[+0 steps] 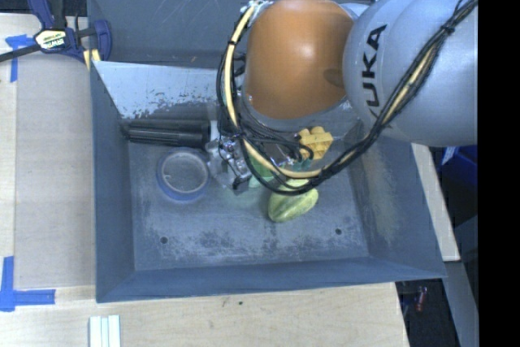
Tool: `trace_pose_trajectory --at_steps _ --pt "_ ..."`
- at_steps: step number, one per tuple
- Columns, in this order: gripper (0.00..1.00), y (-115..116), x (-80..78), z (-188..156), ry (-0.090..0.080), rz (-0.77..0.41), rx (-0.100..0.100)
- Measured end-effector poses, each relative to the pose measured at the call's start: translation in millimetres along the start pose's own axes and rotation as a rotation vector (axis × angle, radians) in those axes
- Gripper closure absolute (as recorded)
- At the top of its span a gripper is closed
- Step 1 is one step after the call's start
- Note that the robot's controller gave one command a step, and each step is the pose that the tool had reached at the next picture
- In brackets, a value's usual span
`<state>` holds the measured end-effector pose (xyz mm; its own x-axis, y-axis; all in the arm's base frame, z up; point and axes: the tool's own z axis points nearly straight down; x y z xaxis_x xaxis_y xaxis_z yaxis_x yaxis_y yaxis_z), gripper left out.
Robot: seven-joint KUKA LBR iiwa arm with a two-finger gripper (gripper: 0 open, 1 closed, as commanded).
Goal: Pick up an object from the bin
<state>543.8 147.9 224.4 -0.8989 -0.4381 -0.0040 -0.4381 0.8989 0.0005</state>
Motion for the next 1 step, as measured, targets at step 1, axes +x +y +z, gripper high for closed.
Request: trace_pose_trajectory --at_steps 1 --pt "1.0 0.5 4.2 -3.3 -0.008 -0.018 0.004"
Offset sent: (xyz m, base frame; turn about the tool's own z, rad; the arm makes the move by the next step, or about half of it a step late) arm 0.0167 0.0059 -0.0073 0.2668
